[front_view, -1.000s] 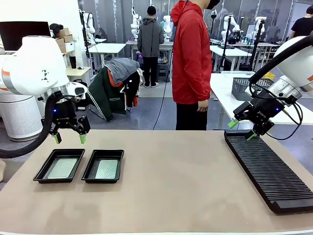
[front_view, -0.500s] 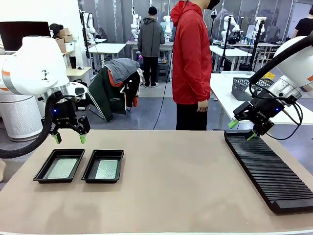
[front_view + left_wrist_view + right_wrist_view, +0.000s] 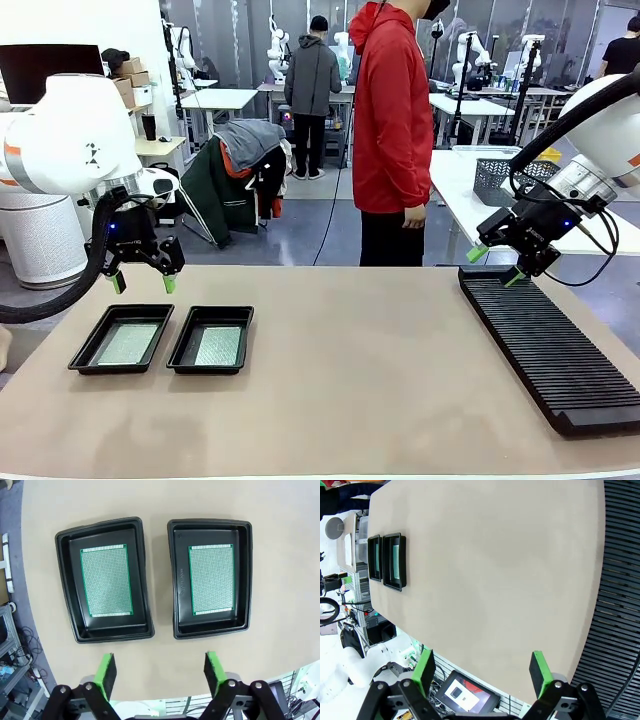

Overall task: Inspect and transfer BCBs to ESD trays.
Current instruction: Pick up the ESD tray and place it on the left side of the table.

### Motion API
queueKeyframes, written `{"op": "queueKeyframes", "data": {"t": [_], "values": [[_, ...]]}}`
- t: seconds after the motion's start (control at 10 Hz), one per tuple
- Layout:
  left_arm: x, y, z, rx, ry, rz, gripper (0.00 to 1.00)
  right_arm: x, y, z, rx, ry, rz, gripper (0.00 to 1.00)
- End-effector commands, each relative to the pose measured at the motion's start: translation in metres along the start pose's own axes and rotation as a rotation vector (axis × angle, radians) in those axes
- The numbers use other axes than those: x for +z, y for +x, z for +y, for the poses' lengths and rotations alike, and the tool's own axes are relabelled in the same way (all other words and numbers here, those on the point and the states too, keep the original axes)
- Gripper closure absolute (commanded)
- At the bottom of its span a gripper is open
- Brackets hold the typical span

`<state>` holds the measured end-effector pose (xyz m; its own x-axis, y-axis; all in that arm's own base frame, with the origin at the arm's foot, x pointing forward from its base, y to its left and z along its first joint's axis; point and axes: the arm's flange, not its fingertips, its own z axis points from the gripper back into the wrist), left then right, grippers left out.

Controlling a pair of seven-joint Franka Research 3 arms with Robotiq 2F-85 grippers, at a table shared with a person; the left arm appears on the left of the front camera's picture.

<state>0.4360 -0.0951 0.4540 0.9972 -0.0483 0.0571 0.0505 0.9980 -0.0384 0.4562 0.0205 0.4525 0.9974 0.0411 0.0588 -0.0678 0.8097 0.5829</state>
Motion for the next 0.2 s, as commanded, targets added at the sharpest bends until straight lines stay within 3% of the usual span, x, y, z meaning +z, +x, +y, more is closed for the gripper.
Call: {"op": "queueKeyframes", "data": {"t": [0.0, 0.1], "values": [[-0.0008, -0.0003, 0.0008, 0.002, 0.0, 0.002, 0.07, 0.0005, -0.0001, 0.0019, -0.021, -0.016, -0.011, 0.0], [-0.0008, -0.0003, 0.0008, 0.002, 0.0, 0.002, 0.07, 0.0005, -0.0001, 0.0019, -0.021, -0.016, -0.011, 0.0]]}}
